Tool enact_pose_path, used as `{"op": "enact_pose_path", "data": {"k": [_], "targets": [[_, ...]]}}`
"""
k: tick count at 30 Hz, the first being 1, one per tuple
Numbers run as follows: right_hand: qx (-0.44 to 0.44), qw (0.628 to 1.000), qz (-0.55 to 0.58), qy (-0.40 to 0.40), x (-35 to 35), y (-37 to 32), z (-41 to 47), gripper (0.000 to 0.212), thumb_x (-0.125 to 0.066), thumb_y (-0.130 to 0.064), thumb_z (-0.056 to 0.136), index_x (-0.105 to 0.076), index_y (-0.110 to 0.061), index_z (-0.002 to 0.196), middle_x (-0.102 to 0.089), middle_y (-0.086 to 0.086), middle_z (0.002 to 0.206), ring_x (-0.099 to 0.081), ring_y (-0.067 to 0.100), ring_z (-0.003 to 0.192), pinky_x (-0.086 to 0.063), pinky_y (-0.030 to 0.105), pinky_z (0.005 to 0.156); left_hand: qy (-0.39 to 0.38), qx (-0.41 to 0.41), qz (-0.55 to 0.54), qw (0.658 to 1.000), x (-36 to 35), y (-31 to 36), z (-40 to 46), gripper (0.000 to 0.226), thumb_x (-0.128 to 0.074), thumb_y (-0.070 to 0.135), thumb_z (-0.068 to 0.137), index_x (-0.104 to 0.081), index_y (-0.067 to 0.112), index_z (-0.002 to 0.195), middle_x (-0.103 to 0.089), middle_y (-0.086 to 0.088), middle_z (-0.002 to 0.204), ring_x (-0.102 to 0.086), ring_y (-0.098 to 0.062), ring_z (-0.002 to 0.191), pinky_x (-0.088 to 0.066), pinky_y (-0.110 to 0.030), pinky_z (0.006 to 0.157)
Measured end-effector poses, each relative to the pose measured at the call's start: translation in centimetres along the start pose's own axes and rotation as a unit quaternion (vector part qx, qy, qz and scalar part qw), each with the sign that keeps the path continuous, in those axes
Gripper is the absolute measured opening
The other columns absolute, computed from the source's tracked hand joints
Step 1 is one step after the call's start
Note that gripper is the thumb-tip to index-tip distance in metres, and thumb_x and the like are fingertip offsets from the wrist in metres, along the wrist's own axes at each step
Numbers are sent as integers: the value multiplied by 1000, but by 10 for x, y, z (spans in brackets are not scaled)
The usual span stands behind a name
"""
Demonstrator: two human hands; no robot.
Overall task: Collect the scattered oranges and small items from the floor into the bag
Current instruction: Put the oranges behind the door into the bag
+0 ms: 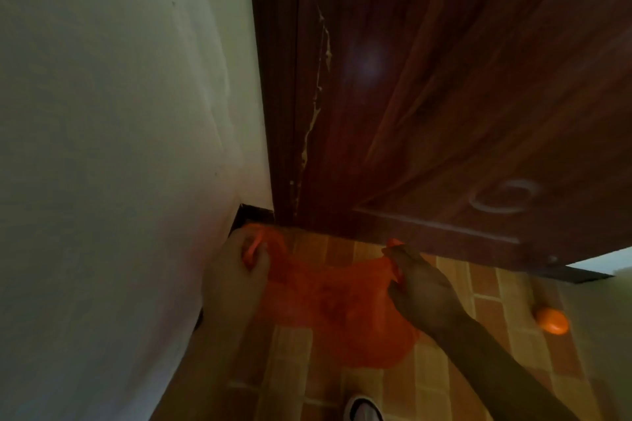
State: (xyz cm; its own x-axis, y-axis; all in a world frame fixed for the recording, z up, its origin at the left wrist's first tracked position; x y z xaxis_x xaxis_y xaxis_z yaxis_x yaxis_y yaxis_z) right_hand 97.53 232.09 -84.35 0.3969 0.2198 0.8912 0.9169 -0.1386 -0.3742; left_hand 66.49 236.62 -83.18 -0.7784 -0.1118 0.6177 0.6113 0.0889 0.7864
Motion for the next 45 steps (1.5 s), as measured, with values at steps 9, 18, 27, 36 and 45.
{"op": "enact_pose_path", "data": {"k": [9, 18, 27, 36, 45], "targets": [[29, 997, -61, 21, -10, -1, 11, 66, -72, -24, 85, -52, -28, 148, -50, -3, 152, -61, 24, 126, -51, 36, 97, 106, -195, 66, 973, 24, 7, 2, 61, -77, 6, 80, -57, 15, 138, -49, -9, 138, -46, -30, 130, -46, -45, 106], [39, 983, -182, 10, -10, -16, 3, 80, -69, -29, 84, -36, -33, 156, -37, 0, 156, -56, 25, 129, -52, 40, 97, -174, -315, 177, 916, -52, 3, -12, 41, -62, 14, 92, -66, 27, 130, -54, 8, 131, -48, -15, 125, -46, -34, 105], [182, 908, -360, 110, -9, -47, 2, 70, -77, -23, 68, -60, -20, 136, -39, 13, 157, -38, 36, 143, -32, 58, 115, -237, -133, 133, 953, -94, -88, -21, 82, -70, 42, 91, -26, 38, 160, -28, 13, 159, -32, -14, 145, -36, -38, 118], [219, 940, -257, -52, -61, -98, 65, 94, -58, -60, 85, -17, -30, 164, -10, 1, 172, -10, 28, 158, -13, 56, 126, -145, -212, 84, 963, -56, -62, -43, 61, -55, 25, 99, -36, 33, 156, -36, 8, 160, -31, -12, 146, -30, -24, 115], [222, 952, -201, -69, -80, -106, 69, 97, -15, -72, 77, -7, -31, 165, -4, -1, 173, -1, 23, 159, 5, 50, 127, -30, -404, 106, 908, -30, 8, -27, 44, -53, 14, 93, -63, 10, 135, -61, -9, 139, -53, -28, 133, -42, -43, 115]]}}
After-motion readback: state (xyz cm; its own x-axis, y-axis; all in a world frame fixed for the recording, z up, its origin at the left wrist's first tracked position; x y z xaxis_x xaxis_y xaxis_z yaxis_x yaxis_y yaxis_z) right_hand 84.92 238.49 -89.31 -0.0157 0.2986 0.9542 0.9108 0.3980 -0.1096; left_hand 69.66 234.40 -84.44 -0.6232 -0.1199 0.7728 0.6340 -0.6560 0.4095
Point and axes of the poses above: each hand's wrist, its own z-axis towards the middle knuckle, its own x-axis out of the back of the hand, y = z × x, the point moved 2 cm from there along z, towards the middle knuckle
